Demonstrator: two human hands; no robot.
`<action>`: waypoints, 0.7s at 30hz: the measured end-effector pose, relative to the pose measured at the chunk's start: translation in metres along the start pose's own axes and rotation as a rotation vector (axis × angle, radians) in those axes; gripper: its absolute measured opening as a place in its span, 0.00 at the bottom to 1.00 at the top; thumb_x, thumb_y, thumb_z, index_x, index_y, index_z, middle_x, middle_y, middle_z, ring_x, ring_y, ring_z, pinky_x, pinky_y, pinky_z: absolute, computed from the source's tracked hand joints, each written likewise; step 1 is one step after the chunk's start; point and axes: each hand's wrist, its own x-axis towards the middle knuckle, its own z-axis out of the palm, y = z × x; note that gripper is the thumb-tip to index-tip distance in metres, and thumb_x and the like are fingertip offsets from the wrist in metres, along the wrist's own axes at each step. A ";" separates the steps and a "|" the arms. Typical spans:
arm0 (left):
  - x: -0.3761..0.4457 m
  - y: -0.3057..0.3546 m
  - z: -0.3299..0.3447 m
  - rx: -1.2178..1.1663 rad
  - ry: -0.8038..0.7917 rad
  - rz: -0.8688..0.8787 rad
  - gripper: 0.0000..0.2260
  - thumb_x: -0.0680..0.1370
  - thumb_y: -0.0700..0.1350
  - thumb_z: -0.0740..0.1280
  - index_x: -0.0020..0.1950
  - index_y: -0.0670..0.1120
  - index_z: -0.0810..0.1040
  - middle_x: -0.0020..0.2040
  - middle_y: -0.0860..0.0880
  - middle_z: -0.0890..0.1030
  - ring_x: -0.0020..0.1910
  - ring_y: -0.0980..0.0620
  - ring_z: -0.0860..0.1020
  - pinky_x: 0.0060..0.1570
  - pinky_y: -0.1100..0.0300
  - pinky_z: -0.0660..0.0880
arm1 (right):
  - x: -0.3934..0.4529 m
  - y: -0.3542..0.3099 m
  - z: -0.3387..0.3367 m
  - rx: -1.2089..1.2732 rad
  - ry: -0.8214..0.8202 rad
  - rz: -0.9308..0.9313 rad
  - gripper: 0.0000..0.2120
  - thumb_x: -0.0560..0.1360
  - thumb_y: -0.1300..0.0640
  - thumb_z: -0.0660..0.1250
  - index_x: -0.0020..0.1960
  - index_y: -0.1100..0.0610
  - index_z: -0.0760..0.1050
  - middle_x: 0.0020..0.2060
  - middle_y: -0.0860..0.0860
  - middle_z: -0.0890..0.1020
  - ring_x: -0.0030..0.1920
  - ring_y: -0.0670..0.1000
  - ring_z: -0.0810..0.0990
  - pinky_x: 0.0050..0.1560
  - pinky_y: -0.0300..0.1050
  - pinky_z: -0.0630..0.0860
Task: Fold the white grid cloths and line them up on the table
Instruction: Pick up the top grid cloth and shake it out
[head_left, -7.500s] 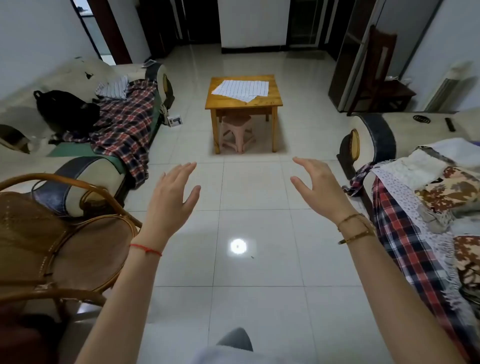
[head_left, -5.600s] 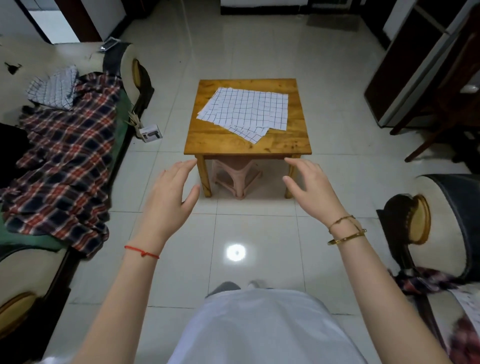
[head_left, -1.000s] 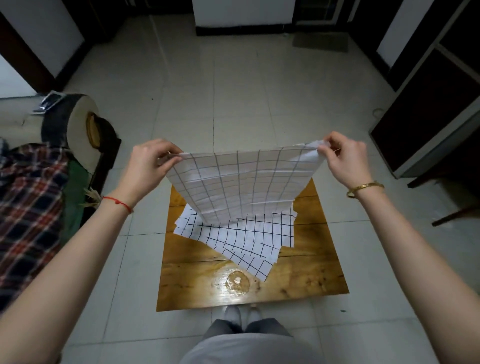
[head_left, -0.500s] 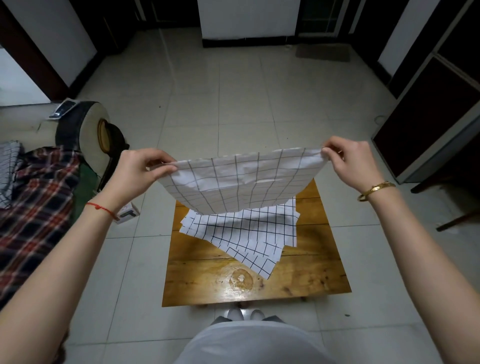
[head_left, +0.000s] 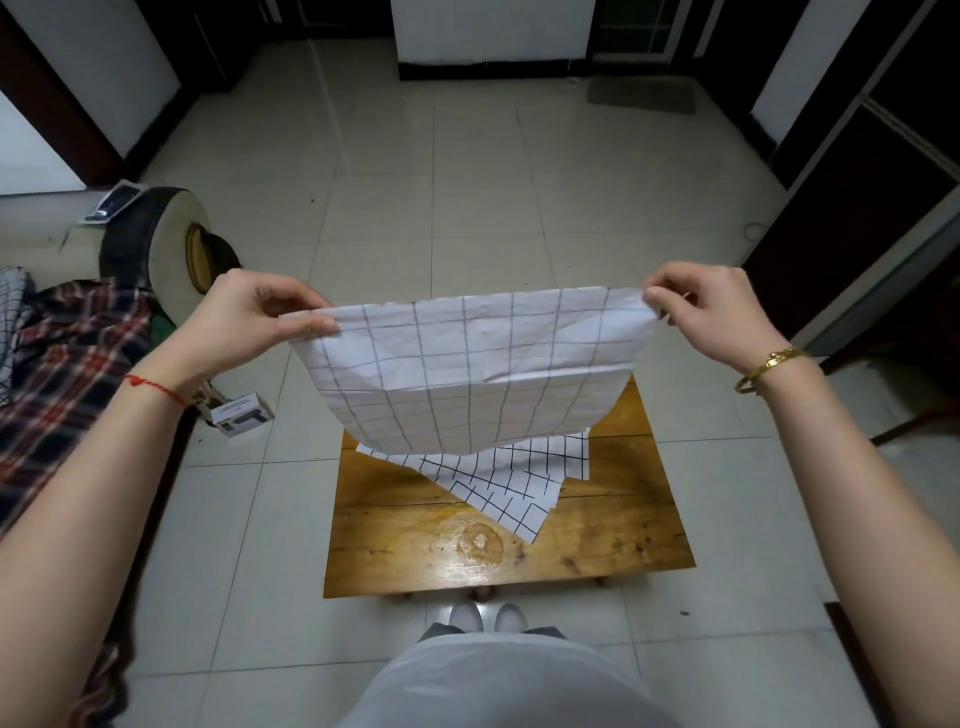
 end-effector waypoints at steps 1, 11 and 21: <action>0.003 -0.001 0.001 0.001 0.000 -0.002 0.08 0.71 0.47 0.74 0.47 0.46 0.85 0.44 0.52 0.85 0.45 0.57 0.82 0.48 0.65 0.79 | 0.002 0.001 0.002 0.007 -0.002 0.010 0.06 0.76 0.58 0.64 0.43 0.55 0.79 0.35 0.51 0.82 0.37 0.49 0.80 0.45 0.47 0.79; 0.053 -0.050 0.044 0.065 0.098 -0.033 0.05 0.73 0.44 0.73 0.48 0.46 0.84 0.44 0.49 0.84 0.41 0.66 0.78 0.47 0.72 0.74 | 0.037 0.038 0.059 -0.005 0.001 0.204 0.07 0.75 0.55 0.64 0.39 0.49 0.76 0.34 0.50 0.81 0.35 0.49 0.76 0.37 0.40 0.68; 0.119 -0.131 0.115 0.042 0.199 -0.119 0.04 0.74 0.40 0.71 0.47 0.46 0.83 0.40 0.52 0.81 0.37 0.69 0.75 0.40 0.72 0.69 | 0.081 0.097 0.160 0.217 -0.013 0.480 0.07 0.77 0.58 0.60 0.45 0.57 0.76 0.31 0.52 0.83 0.33 0.48 0.84 0.44 0.48 0.81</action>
